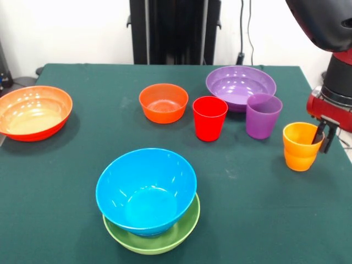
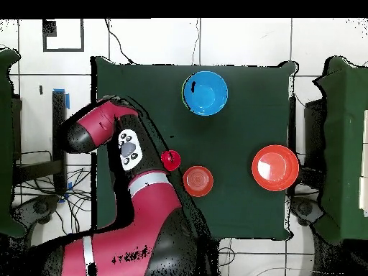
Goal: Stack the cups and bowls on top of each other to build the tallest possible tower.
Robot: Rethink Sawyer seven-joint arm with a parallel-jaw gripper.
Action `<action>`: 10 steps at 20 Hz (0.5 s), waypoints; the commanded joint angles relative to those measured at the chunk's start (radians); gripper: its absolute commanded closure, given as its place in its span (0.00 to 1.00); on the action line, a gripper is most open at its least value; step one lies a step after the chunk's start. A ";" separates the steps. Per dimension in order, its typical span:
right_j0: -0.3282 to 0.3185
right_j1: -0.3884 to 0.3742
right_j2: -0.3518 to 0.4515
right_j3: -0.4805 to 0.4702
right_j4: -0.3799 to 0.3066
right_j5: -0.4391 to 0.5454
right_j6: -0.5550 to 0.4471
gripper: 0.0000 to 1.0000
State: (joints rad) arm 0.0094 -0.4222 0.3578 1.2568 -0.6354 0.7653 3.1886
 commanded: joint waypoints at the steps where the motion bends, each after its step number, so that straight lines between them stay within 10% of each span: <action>1: -0.012 -0.025 -0.007 0.012 0.016 0.092 -0.175 1.00; 10: -0.017 -0.150 0.009 0.126 0.018 0.064 -0.227 1.00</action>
State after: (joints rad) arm 0.0084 -0.4717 0.3578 1.2879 -0.6284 0.7653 3.1884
